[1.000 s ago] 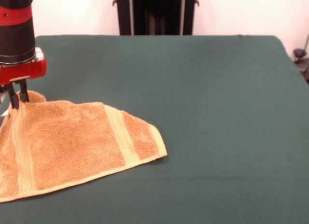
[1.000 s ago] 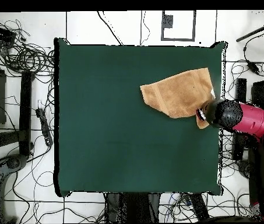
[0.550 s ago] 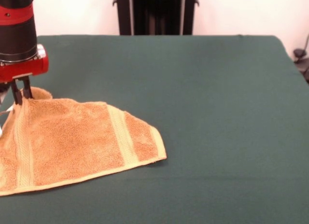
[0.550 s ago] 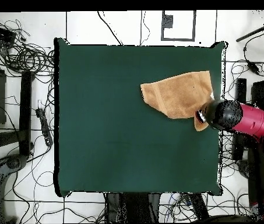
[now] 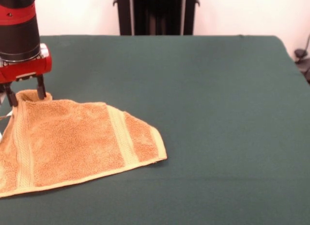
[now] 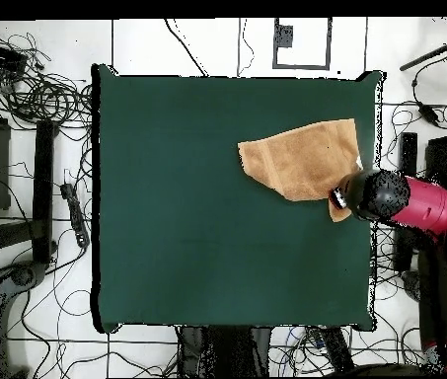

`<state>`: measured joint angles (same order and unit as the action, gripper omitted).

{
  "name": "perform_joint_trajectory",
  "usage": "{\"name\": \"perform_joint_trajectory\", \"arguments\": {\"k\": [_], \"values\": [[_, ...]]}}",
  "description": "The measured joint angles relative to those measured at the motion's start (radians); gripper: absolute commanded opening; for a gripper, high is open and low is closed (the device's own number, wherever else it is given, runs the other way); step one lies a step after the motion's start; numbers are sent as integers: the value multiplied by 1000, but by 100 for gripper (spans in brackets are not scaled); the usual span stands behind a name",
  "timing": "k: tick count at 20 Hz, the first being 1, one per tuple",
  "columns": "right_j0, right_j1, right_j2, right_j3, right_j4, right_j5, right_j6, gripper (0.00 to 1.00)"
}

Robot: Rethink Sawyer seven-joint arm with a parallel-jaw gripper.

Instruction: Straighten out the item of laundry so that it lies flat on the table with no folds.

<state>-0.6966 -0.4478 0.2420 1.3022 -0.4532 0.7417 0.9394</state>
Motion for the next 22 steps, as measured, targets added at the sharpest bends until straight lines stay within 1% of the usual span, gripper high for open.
{"name": "perform_joint_trajectory", "arguments": {"k": [6,13,22], "values": [[0,-1,0,5,6,0,0,100],[4,-6,-7,14,48,16,0,100],[30,-31,-30,35,95,37,0,100]]}}
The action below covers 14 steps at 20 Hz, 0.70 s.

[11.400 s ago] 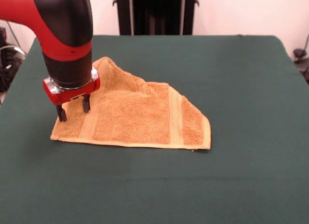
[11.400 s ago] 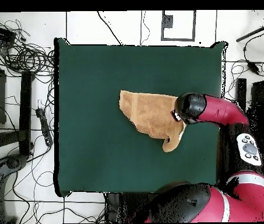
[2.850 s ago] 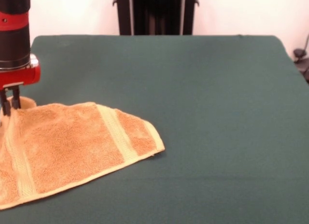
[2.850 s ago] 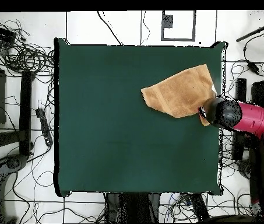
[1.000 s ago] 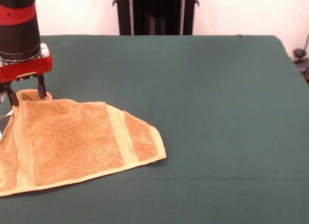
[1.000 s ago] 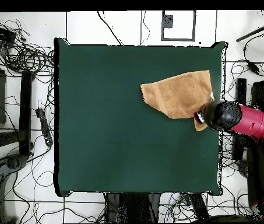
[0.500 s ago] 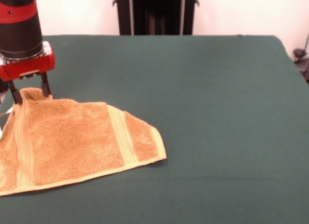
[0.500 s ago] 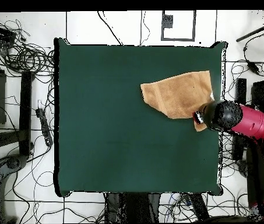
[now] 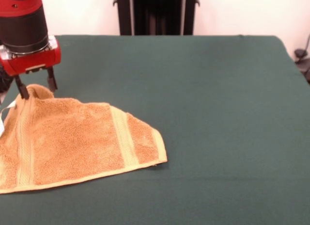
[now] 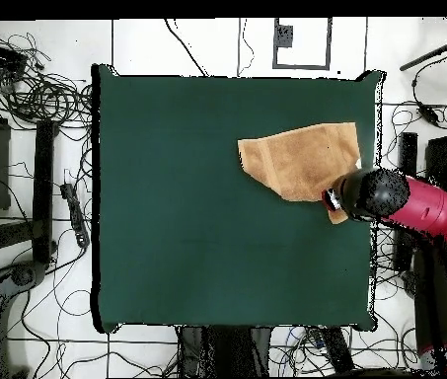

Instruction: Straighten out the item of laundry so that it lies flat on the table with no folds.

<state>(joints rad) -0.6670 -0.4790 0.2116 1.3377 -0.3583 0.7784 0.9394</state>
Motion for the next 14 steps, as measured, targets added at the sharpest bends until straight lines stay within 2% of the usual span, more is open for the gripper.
{"name": "perform_joint_trajectory", "arguments": {"k": [14], "values": [[6,-23,-22,27,37,7,0,100]]}}
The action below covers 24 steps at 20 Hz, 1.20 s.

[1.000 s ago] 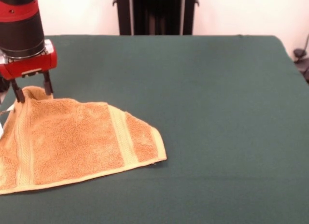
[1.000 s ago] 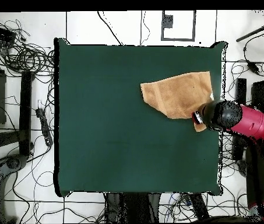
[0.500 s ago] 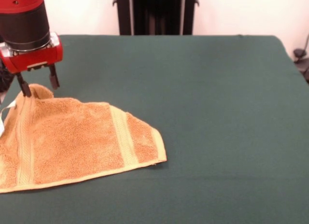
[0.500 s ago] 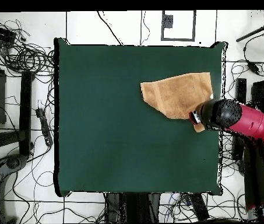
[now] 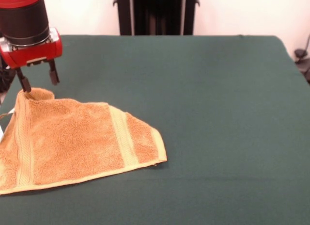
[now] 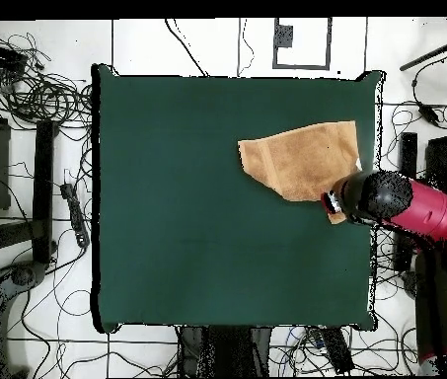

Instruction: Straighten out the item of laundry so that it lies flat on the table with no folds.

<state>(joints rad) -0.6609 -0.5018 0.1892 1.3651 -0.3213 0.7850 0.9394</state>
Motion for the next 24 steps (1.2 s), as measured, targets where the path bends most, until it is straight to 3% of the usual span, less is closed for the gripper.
{"name": "perform_joint_trajectory", "arguments": {"k": [13,24], "values": [[17,-25,-14,45,-16,-9,0,100],[60,-103,-42,104,-32,-128,0,100]]}}
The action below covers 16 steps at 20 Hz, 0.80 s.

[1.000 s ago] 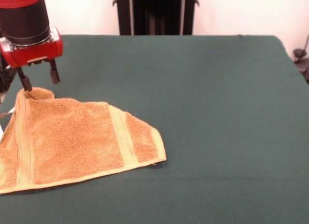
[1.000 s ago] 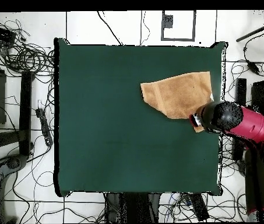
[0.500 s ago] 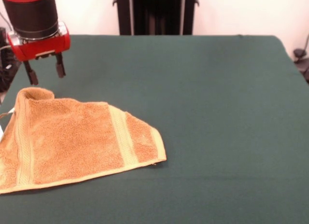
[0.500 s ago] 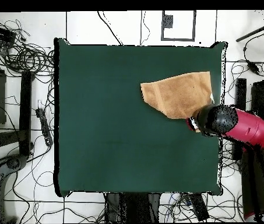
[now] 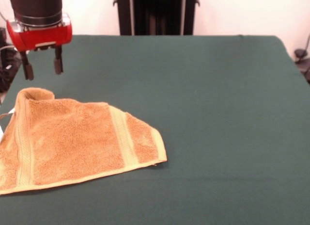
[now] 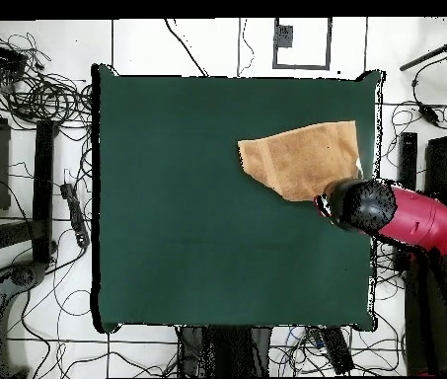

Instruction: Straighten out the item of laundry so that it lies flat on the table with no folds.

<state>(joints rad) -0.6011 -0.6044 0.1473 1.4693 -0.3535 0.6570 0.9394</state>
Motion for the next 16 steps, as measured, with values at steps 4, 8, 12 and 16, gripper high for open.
{"name": "perform_joint_trajectory", "arguments": {"k": [4,8,12,16], "values": [[0,-13,-6,9,0,-46,0,100],[-2,-26,-14,28,-7,-109,0,100],[-10,-35,-14,52,-21,-141,0,100],[-21,-36,-5,72,-24,-153,0,100]]}}
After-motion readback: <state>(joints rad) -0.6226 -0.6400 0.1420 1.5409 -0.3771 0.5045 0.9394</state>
